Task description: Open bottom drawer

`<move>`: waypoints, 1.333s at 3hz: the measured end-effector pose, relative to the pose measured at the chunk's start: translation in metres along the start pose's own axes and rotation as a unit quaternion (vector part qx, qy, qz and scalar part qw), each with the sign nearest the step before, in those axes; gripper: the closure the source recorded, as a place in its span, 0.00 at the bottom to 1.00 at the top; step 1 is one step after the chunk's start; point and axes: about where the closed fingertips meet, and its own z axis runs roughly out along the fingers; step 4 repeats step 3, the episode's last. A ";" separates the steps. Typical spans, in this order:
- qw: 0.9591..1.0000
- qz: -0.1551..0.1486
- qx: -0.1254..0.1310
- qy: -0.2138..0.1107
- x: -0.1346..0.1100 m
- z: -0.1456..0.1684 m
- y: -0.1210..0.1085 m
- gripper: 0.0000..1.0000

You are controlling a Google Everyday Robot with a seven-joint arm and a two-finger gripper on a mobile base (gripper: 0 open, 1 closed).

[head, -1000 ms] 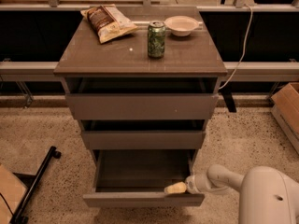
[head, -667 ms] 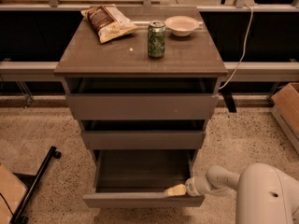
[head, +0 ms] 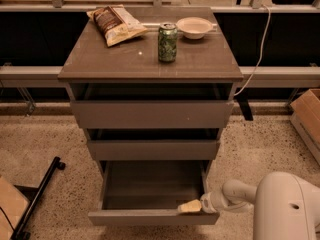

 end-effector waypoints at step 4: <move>1.000 0.018 0.006 0.006 0.014 -0.004 -0.004 0.00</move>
Offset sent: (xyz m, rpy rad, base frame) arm -0.1291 -0.0876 -0.0454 -0.1638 0.3640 -0.1864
